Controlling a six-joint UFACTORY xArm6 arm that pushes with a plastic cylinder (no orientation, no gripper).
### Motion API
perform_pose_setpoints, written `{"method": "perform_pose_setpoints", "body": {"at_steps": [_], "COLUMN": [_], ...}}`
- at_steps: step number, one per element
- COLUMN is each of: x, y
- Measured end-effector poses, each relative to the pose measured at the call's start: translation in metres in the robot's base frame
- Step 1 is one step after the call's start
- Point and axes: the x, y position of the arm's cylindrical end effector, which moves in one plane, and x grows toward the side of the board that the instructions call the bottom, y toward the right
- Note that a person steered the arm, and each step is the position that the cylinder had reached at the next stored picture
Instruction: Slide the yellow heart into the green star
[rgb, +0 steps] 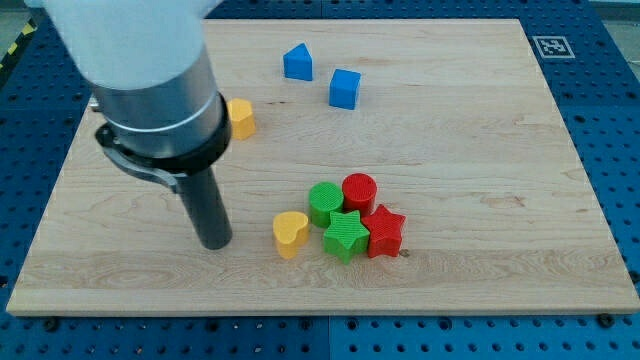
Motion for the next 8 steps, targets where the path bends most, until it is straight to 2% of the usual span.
{"method": "perform_pose_setpoints", "body": {"at_steps": [1,5,6,7,8], "x": [0.0,0.0,0.0,-0.015,-0.056], "y": [0.024,0.055,0.028,-0.037,-0.103]}}
